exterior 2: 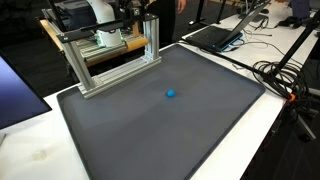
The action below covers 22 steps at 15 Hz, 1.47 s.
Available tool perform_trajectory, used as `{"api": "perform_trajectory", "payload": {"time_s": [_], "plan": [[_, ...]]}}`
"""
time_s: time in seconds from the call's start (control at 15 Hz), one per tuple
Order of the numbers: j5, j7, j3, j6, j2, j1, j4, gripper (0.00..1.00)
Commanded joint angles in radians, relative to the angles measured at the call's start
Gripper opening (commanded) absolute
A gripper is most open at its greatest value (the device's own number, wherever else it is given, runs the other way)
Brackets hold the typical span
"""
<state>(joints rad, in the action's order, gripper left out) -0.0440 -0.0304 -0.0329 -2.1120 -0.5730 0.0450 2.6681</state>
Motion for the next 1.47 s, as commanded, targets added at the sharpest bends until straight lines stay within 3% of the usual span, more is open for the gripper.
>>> {"api": "perform_trajectory", "payload": {"time_s": [0.0, 0.4, 1.4], "plan": [[-0.026, -0.012, 0.004, 0.019, -0.039, 0.002, 0.019, 0.68], [-0.024, -0.015, 0.003, 0.03, -0.055, 0.003, 0.013, 0.24], [0.02, -0.123, -0.026, -0.02, 0.032, -0.013, -0.061, 0.22]]}}
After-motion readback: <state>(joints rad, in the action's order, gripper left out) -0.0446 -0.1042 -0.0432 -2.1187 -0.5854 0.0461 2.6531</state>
